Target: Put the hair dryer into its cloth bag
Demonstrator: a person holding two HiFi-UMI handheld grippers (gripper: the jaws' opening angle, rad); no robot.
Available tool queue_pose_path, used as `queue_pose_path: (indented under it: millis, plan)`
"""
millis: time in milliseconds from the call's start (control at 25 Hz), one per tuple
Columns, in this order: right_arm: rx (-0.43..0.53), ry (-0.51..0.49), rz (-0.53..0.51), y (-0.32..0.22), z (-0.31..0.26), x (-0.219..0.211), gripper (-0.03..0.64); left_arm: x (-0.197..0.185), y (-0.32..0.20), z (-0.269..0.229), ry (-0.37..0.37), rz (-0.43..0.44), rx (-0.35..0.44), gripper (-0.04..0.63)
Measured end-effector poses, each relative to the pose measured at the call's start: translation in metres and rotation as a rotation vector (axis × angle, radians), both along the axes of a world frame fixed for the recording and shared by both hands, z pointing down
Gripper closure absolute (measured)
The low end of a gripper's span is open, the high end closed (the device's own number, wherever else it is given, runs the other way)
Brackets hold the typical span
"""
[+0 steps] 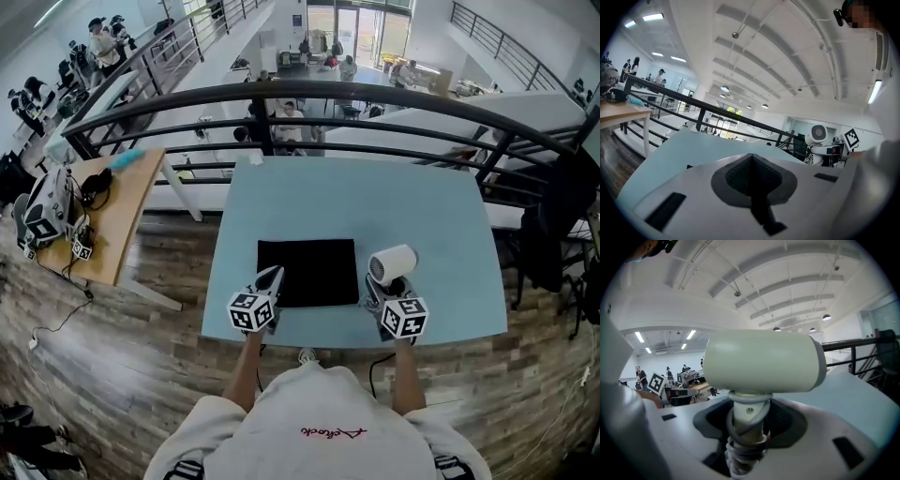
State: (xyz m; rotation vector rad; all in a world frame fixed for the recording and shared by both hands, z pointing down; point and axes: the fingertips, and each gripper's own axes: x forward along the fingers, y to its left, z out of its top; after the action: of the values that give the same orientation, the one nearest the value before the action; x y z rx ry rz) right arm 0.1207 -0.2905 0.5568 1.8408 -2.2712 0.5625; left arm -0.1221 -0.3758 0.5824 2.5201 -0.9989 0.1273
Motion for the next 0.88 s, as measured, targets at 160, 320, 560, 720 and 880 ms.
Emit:
queue_pose_path:
  millis: [160, 320, 560, 720, 880]
  plan:
    - [0.004, 0.006, 0.009, -0.015, -0.002, 0.003, 0.4, 0.01, -0.018, -0.001, 0.009, 0.019, 0.003, 0.589]
    - [0.006, 0.013, 0.021, -0.027, -0.002, 0.005, 0.4, 0.015, -0.029, 0.004, 0.014, 0.038, -0.008, 0.589]
    - [-0.003, 0.013, 0.042, -0.032, 0.002, 0.007, 0.4, 0.021, -0.034, 0.013, 0.018, 0.057, -0.03, 0.588]
    - [-0.007, 0.013, 0.052, -0.031, 0.006, 0.009, 0.4, 0.022, -0.036, 0.017, 0.016, 0.065, -0.034, 0.588]
    - [-0.011, 0.01, 0.049, -0.028, 0.008, 0.016, 0.4, 0.028, -0.032, 0.02, 0.007, 0.067, -0.04, 0.588]
